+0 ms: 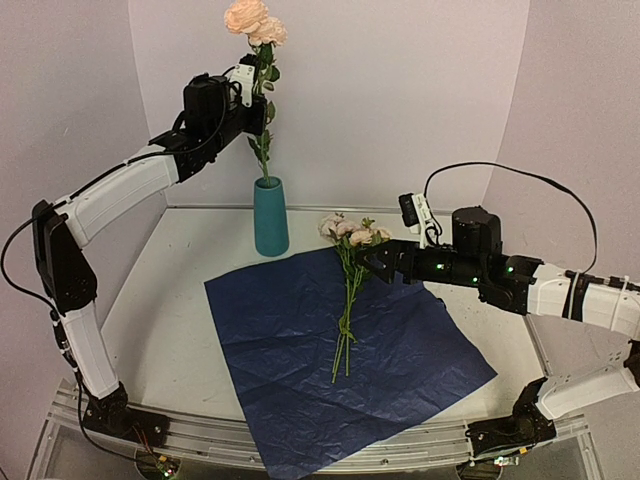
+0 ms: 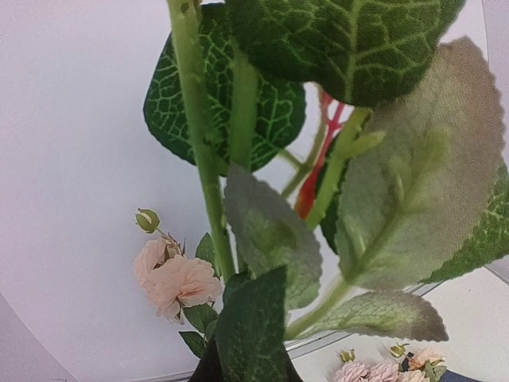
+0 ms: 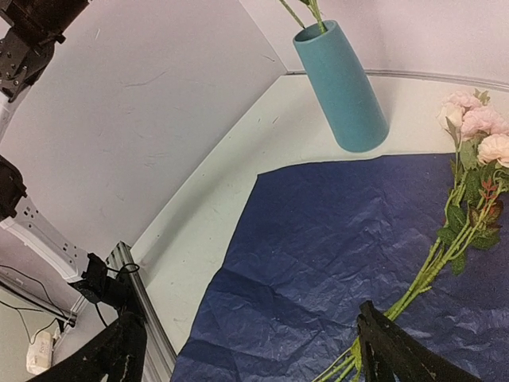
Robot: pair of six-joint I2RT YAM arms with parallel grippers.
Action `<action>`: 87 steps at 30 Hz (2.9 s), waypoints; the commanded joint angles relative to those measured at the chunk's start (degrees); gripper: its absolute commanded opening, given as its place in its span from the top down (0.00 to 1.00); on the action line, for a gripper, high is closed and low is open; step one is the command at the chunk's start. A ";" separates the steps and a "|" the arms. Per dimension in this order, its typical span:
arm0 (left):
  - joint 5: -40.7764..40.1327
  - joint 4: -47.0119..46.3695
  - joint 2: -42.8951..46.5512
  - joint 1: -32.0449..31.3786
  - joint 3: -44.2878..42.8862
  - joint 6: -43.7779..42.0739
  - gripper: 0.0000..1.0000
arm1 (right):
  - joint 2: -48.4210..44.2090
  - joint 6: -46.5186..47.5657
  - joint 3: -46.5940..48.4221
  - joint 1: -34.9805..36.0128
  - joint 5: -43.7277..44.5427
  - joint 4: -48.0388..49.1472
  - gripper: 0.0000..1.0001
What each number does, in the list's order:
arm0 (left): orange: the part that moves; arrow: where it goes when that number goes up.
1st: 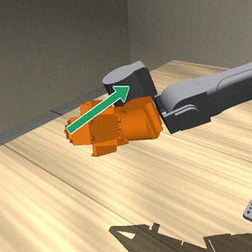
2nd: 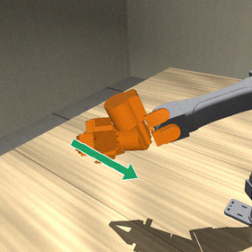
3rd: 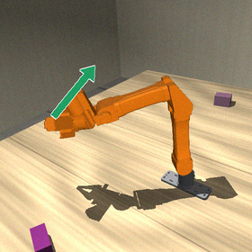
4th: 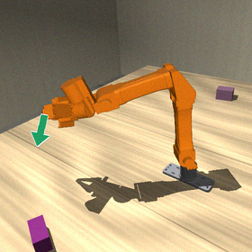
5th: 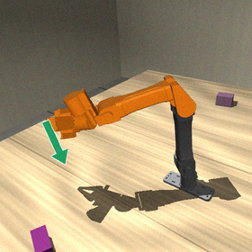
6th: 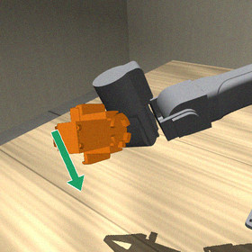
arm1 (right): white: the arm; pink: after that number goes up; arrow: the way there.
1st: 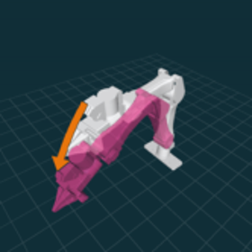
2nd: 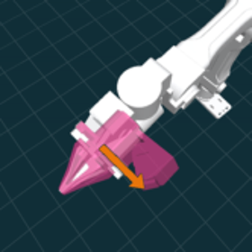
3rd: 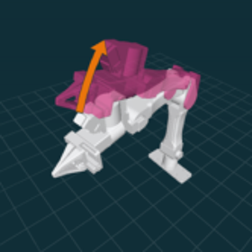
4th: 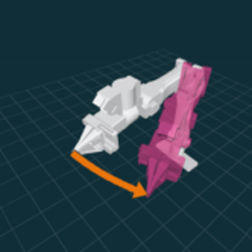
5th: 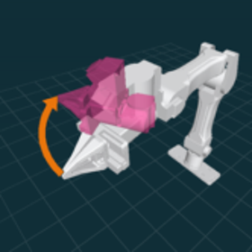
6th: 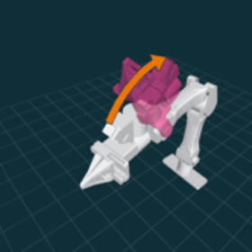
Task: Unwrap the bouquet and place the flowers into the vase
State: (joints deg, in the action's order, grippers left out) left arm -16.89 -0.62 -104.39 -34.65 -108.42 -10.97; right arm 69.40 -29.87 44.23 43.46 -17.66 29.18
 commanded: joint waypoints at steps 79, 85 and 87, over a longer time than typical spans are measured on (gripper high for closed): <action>22.55 8.08 29.32 5.22 41.04 46.49 0.00 | 30.47 -17.32 11.85 2.14 13.29 -13.18 0.51; 28.89 8.06 27.77 5.21 43.25 48.30 0.01 | 33.62 -17.58 12.69 3.78 13.82 -13.18 0.53; 29.90 8.09 27.33 5.16 43.86 48.43 0.01 | 34.44 -17.87 12.88 4.33 14.16 -13.18 0.53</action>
State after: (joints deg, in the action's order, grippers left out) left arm 7.75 7.74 -76.43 -29.56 -65.46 35.40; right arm 102.05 -47.02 54.76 46.59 -4.25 17.66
